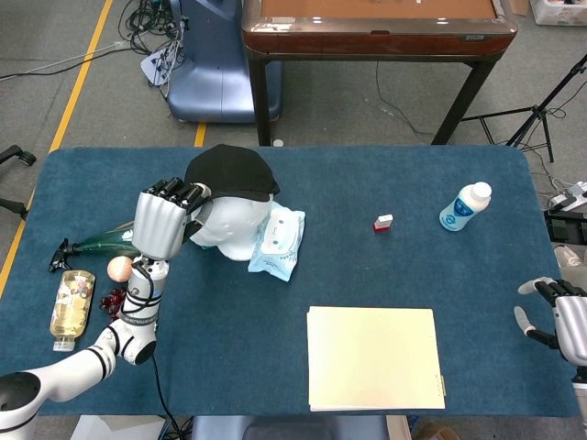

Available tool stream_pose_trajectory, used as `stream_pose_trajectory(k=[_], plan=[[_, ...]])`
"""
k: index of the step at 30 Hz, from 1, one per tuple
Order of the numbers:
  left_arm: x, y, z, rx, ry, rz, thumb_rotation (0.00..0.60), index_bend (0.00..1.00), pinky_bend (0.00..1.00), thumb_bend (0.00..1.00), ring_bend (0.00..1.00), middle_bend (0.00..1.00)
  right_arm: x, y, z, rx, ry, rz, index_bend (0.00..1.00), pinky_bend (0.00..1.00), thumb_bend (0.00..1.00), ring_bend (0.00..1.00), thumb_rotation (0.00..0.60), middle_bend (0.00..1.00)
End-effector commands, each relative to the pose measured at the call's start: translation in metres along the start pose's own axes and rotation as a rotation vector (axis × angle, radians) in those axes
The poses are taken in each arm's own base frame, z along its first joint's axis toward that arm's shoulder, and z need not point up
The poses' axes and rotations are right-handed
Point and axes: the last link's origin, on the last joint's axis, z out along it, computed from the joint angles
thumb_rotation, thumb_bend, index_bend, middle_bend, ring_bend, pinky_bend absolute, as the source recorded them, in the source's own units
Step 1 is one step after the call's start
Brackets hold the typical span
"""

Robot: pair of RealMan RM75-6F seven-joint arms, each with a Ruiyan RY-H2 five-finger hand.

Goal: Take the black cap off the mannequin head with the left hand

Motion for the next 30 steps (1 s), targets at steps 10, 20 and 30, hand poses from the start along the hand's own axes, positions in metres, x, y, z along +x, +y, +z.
stream_pose_trajectory(k=[10,20,30], plan=[[0.001,-0.001,0.007,-0.005,-0.005,0.026,0.600,0.59,0.78,0.44,0.61,0.72,-0.001,0.000,0.001,0.001,-0.003,-0.002,0.44,0.45,0.35,0.38,0.600,0.44],[-0.003,-0.001,0.023,-0.016,-0.022,0.068,0.600,0.59,0.78,0.44,0.61,0.72,-0.001,0.000,0.001,0.001,-0.004,-0.002,0.44,0.45,0.36,0.38,0.600,0.44],[-0.005,-0.017,0.037,0.051,-0.031,0.111,0.600,0.59,0.78,0.44,0.61,0.72,0.001,0.001,0.000,0.001,0.000,0.005,0.44,0.45,0.36,0.38,0.600,0.44]])
